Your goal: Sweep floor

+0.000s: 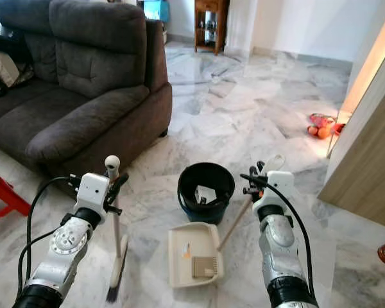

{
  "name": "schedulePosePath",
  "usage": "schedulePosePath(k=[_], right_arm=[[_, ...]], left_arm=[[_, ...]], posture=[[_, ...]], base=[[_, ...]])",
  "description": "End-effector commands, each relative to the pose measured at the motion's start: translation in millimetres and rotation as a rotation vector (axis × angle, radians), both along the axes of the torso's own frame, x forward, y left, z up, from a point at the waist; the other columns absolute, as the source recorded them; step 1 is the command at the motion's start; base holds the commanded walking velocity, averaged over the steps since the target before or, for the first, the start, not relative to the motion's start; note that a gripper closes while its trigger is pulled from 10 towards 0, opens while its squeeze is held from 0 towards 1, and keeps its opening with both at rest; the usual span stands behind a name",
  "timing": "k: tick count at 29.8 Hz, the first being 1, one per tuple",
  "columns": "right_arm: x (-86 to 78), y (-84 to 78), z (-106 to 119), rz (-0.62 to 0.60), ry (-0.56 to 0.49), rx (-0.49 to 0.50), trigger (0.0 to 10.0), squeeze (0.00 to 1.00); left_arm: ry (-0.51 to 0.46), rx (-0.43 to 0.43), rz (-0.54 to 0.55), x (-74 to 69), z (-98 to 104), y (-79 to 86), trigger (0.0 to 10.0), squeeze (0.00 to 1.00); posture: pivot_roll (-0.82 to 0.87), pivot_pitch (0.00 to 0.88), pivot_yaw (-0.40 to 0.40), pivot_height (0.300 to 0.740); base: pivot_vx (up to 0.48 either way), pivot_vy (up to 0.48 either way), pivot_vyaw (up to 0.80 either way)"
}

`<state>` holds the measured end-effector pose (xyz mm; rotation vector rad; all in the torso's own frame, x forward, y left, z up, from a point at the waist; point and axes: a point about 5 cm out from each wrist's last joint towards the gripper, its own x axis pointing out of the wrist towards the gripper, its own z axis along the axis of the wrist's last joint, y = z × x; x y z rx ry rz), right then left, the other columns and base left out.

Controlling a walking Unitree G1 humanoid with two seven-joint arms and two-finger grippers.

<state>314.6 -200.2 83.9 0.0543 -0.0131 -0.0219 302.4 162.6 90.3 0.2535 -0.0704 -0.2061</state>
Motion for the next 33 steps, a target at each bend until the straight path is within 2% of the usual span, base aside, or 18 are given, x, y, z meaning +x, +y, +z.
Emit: schedulePosePath(k=[1,4,11,16,18,25,31,33], right_arm=[[4.1,3.2,24.3,0.011,-0.089,-0.010,10.0,0.00],[1.9,4.2,35.0,0.007,-0.115,-0.015,10.0,0.00],[-9.7,7.7,55.0,0.043,-0.144,-0.112,10.0,0.00],[-20.2,9.0,73.6,0.042,-0.155,-0.114,10.0,0.00],[-24.3,10.8,91.4,0.038,-0.180,-0.118,10.0,0.00],[-28.6,14.0,124.7,0.011,-0.211,-0.096,10.0,0.00],[-28.8,15.8,140.2,0.003,-0.196,-0.121,10.0,0.00],[-28.7,16.3,153.7,-0.008,-0.223,-0.116,10.0,0.00]], left_arm=[[-0.037,0.019,-0.006,2.7,8.2,1.9,10.0,0.00],[-0.036,0.020,-0.006,3.0,8.4,2.3,10.0,0.00],[-0.031,0.018,-0.015,2.8,7.9,1.2,10.0,0.00],[-0.030,0.016,-0.017,3.0,7.8,0.9,10.0,0.00],[-0.029,0.016,-0.018,3.3,7.7,1.1,10.0,0.00],[-0.023,0.015,-0.027,4.7,7.4,0.1,10.0,0.00],[-0.021,0.015,-0.031,5.4,7.5,0.0,10.0,0.00],[-0.021,0.015,-0.031,5.6,7.5,0.1,10.0,0.00]], posture=[[0.10,0.000,0.047,0.740],[0.09,0.000,0.051,0.740],[0.08,0.000,0.056,0.740],[0.08,0.000,0.058,0.740],[0.07,0.000,0.059,0.740],[0.06,0.000,0.066,0.740],[0.06,0.000,0.069,0.740],[0.06,0.000,0.069,0.740]], base=[[0.000,0.000,0.00],[0.000,0.000,0.00],[0.000,0.000,0.00],[0.000,0.000,0.00],[0.000,0.000,0.00],[0.000,0.000,0.00],[0.000,0.000,0.00],[0.000,0.000,0.00]])
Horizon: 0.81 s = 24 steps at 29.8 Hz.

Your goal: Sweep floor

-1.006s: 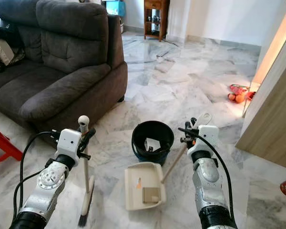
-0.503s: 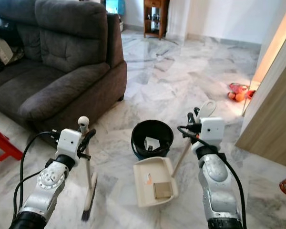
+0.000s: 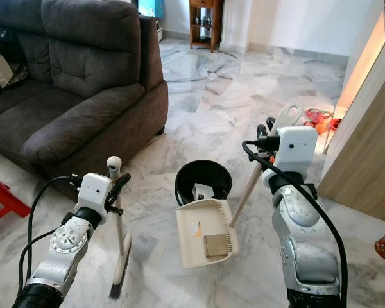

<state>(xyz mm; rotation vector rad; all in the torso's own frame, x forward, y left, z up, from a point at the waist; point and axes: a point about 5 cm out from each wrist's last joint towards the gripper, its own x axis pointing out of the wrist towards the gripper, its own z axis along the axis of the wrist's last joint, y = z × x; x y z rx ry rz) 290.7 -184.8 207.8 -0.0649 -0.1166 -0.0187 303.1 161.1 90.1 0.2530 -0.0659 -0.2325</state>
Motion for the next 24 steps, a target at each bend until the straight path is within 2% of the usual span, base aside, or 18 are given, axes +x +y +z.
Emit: schedulePosePath(k=[1,2,6,13,20,24], right_arm=[[-4.6,1.6,35.2,-0.001,-0.135,0.010,10.0,0.00],[-4.5,4.3,46.3,0.008,-0.166,0.023,10.0,0.00],[-4.1,8.8,66.2,0.027,-0.236,0.057,10.0,0.00],[-1.6,9.6,83.6,0.021,-0.315,0.103,10.0,0.00],[4.2,18.5,79.5,0.033,-0.336,0.176,10.0,0.00],[7.0,24.7,73.1,0.045,-0.319,0.205,10.0,0.00]], left_arm=[[-0.028,0.013,-0.006,5.0,7.8,1.5,10.0,0.00],[-0.028,0.013,-0.007,5.0,7.7,1.1,10.0,0.00],[-0.031,0.010,-0.007,5.6,8.2,0.4,10.0,0.00],[-0.038,0.006,0.002,5.6,9.0,1.3,10.0,0.00],[-0.055,0.008,0.019,5.5,10.2,2.4,10.0,0.00],[-0.060,0.007,0.021,5.4,11.5,3.0,10.0,0.00]], posture=[[0.05,0.000,0.070,0.740],[0.05,0.000,0.069,0.740],[0.06,0.000,0.064,0.740],[0.06,0.000,0.060,0.740],[0.07,0.000,0.060,0.740],[0.08,0.000,0.058,0.740]], base=[[0.000,0.000,0.00],[0.000,0.000,0.00],[0.000,0.000,0.00],[0.000,0.000,0.00],[0.000,0.000,0.00],[0.250,0.000,0.00]])
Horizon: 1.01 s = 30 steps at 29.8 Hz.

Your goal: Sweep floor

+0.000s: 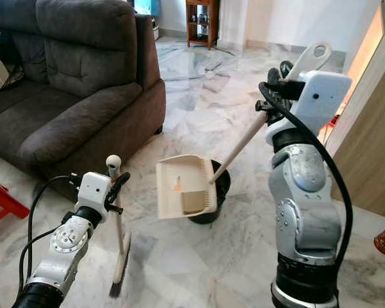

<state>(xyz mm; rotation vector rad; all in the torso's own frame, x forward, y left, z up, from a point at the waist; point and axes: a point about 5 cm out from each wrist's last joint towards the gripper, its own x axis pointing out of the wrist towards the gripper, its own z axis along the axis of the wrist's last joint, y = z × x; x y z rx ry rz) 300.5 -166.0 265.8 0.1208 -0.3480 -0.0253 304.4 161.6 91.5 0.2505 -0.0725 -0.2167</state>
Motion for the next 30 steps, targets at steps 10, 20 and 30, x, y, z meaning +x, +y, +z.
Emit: schedulePosePath(k=[10,20,30], right_arm=[[0.6,8.8,10.3,0.046,-0.081,0.035,10.0,0.00],[2.1,11.1,8.2,0.061,-0.081,0.037,10.0,0.00],[2.6,11.5,9.0,0.068,-0.090,0.041,10.0,0.00]], left_arm=[[-0.046,0.009,0.005,1.4,7.7,1.4,10.0,0.00],[-0.052,0.012,0.006,2.6,9.3,2.2,10.0,0.00],[-0.058,0.014,0.004,4.1,11.2,2.0,10.0,0.00]], posture=[[0.08,0.000,0.052,0.740],[0.08,0.000,0.051,0.740],[0.08,0.000,0.051,0.740]], base=[[0.259,0.000,0.00],[0.259,0.000,0.00],[0.261,0.000,0.00]])
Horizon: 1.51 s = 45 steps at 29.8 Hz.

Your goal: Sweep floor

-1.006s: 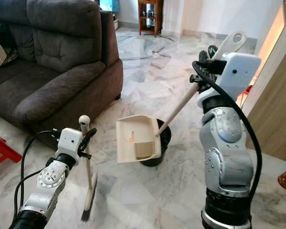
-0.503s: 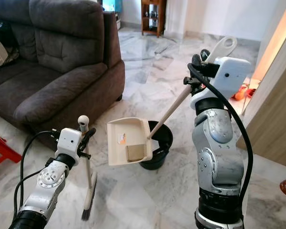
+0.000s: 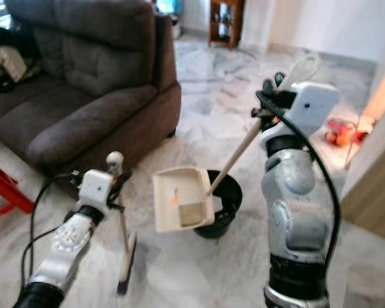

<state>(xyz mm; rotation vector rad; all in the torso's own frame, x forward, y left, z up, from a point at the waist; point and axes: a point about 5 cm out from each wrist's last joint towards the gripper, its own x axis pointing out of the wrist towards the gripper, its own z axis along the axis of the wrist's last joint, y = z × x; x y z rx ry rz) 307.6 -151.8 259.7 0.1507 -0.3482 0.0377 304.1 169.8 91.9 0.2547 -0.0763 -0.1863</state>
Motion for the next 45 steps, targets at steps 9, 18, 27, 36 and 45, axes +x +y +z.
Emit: schedulePosePath(k=[9,18,27,36,45], right_arm=[[-4.0,-3.0,15.0,0.001,-0.082,0.033,10.0,0.00],[-4.0,-3.5,16.3,0.004,-0.086,0.035,10.0,0.00],[-3.9,-2.5,17.3,0.014,-0.088,0.034,10.0,0.00],[-3.7,-1.8,19.1,0.017,-0.092,0.033,10.0,0.00],[-2.3,-1.3,18.0,0.020,-0.075,0.041,10.0,0.00]], left_arm=[[-0.049,0.011,-0.024,4.7,10.6,-6.7,10.0,0.00],[-0.051,0.010,-0.015,4.4,10.5,-6.1,10.0,0.00],[-0.050,0.007,-0.012,4.2,9.9,-6.5,10.0,0.00],[-0.050,0.005,-0.005,3.7,9.4,-5.3,10.0,0.00],[-0.049,0.005,-0.006,3.8,9.2,-5.6,10.0,0.00]], posture=[[0.09,0.000,0.047,0.740],[0.09,0.000,0.043,0.740],[0.09,0.000,0.038,0.740],[0.09,0.000,0.033,0.740],[0.09,0.000,0.034,0.740]], base=[[0.261,0.000,0.00],[0.260,0.000,0.00],[0.261,0.000,0.00],[0.260,0.000,0.00],[0.261,0.000,-0.34]])
